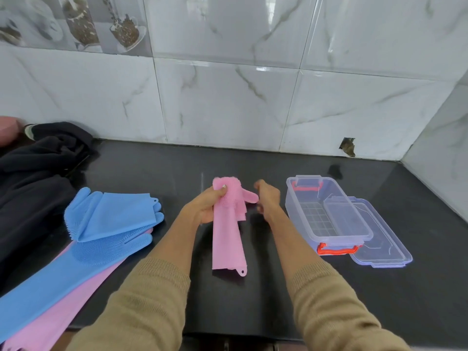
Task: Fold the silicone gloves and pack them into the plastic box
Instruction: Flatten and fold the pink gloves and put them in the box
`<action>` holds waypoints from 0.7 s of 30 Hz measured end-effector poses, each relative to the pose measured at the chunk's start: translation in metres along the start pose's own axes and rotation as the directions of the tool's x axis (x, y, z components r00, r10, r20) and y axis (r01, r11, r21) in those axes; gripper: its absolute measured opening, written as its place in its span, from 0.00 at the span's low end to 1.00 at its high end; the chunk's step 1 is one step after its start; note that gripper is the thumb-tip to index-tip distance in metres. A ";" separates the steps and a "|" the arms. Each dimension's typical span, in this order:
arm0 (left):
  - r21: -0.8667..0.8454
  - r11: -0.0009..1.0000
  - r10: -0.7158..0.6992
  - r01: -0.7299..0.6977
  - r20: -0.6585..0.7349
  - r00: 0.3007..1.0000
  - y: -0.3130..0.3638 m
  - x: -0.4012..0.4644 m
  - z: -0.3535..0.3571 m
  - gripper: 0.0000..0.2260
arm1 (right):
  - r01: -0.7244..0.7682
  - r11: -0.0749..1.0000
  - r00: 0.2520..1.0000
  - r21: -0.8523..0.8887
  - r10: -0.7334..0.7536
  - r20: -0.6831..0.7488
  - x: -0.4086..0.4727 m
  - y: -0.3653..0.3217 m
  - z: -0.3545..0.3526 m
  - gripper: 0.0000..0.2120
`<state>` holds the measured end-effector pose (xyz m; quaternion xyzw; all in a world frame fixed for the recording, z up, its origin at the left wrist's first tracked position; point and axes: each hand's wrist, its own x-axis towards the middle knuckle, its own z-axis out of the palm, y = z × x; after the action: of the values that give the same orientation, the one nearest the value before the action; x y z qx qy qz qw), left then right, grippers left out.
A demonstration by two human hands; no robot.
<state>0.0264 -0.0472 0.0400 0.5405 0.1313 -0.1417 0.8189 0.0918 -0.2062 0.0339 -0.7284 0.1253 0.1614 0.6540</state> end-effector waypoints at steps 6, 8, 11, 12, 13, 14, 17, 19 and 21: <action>-0.220 0.974 -0.046 0.058 0.060 0.997 0.000 -0.001 0.005 0.19 | -0.170 0.872 0.937 -0.458 0.287 0.198 -0.002 0.006 -0.006 0.37; -0.293 0.955 -0.024 0.046 0.079 0.997 -0.001 0.000 0.008 0.19 | -0.264 0.928 0.787 -0.261 0.364 0.498 0.001 0.005 -0.005 0.45; -0.319 0.948 0.028 -0.005 0.067 0.997 -0.001 0.002 0.007 0.17 | -0.394 0.911 0.624 0.119 0.170 0.763 0.006 0.018 -0.006 0.47; -0.288 0.958 0.026 -0.014 0.037 0.999 -0.001 0.002 0.004 0.16 | -0.398 0.887 0.650 0.233 0.093 0.754 0.007 0.023 -0.007 0.41; -0.241 0.970 -0.013 0.010 -0.008 1.000 -0.004 0.001 0.000 0.16 | -0.369 0.874 0.704 0.317 0.040 0.709 0.009 0.029 -0.007 0.33; -0.166 0.985 -0.065 0.053 -0.068 0.996 -0.008 0.001 -0.006 0.17 | -0.310 0.881 0.762 0.357 0.006 0.648 0.012 0.033 -0.007 0.25; 0.073 0.991 -0.092 0.108 -0.189 0.978 -0.018 0.000 -0.023 0.18 | -0.172 0.926 0.811 0.337 -0.061 0.582 0.018 0.036 -0.002 0.22; 0.154 0.985 -0.043 0.075 -0.205 0.978 -0.018 -0.001 -0.025 0.20 | -0.096 0.956 0.827 0.278 -0.079 0.557 0.021 0.031 0.004 0.27; 0.262 0.963 0.011 0.057 -0.252 0.968 -0.015 0.001 -0.024 0.21 | -0.004 0.990 0.857 0.139 -0.068 0.511 0.021 0.022 0.011 0.30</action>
<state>0.0200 -0.0308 0.0175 0.6579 0.2201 -0.0980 0.7135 0.1017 -0.1972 0.0040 -0.6148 -0.0556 0.3304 0.7140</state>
